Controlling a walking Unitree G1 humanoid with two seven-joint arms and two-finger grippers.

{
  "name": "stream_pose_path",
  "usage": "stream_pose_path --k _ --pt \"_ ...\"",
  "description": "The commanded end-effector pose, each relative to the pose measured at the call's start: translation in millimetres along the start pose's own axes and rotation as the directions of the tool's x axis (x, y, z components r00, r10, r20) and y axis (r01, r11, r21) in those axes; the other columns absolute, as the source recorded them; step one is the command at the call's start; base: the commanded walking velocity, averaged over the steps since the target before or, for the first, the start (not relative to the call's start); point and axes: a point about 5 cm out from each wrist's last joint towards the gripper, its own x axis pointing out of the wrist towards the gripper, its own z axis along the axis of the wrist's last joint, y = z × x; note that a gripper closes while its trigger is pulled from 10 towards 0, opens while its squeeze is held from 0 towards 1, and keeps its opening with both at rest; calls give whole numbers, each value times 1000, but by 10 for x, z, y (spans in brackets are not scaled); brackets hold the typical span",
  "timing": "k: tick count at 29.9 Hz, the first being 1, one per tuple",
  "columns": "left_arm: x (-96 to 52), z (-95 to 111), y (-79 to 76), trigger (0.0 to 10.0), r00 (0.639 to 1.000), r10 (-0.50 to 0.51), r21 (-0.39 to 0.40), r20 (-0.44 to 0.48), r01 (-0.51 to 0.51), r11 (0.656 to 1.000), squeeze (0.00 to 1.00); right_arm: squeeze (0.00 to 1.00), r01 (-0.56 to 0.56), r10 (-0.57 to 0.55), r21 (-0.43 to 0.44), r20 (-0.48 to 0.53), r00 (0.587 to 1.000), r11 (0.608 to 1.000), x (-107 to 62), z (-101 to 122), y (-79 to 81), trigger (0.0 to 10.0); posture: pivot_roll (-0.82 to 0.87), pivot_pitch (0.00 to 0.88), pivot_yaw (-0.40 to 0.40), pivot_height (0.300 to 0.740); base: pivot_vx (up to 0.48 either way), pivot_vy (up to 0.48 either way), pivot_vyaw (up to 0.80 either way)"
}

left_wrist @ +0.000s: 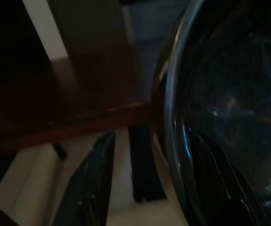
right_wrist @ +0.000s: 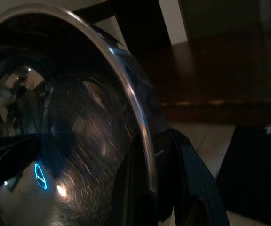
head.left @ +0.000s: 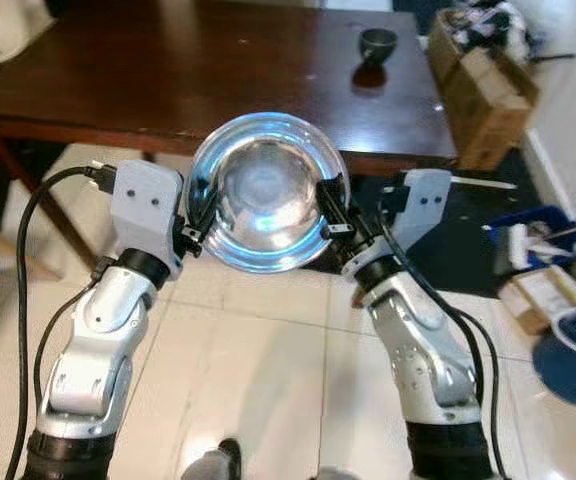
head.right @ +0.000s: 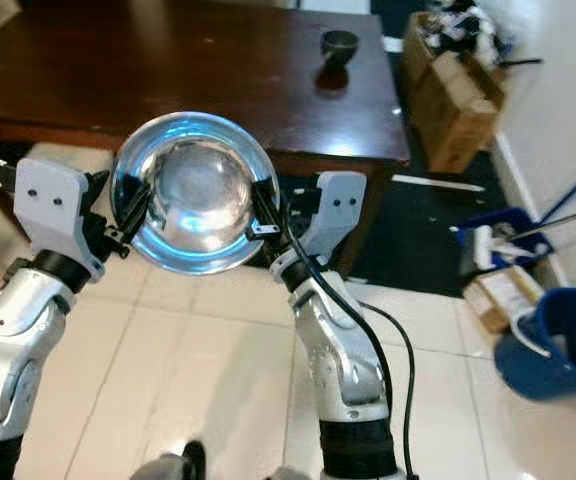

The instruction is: Setting the table

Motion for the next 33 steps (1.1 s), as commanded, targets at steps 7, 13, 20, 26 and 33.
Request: stream_pose_path --k 7,13,20,26,33 --pt "-21 -177 74 10000 993 29 -24 -110 -32 999 0 0 20 -22 20 101 995 1000 -21 169 -48 10000 -39 53 47 740 0 0 0" --pt "-8 -164 95 10000 995 44 2 -92 -44 999 0 0 23 -25 19 100 995 1000 -18 166 -50 10000 -40 52 48 740 144 0 0" --pt "-4 -171 115 10000 994 63 13 -90 -62 998 0 0 26 -25 0 92 995 1000 -17 156 -57 10000 -39 49 48 740 480 0 0" --pt "-2 -180 104 10000 994 65 13 -86 -64 998 0 0 6 0 -83 66 998 997 -8 126 -42 10000 -39 47 48 740 480 0 260" --pt "-7 -188 102 10000 994 66 12 -86 -65 998 0 0 3 5 -109 72 997 994 -8 131 -41 10000 -40 46 47 740 480 0 781"
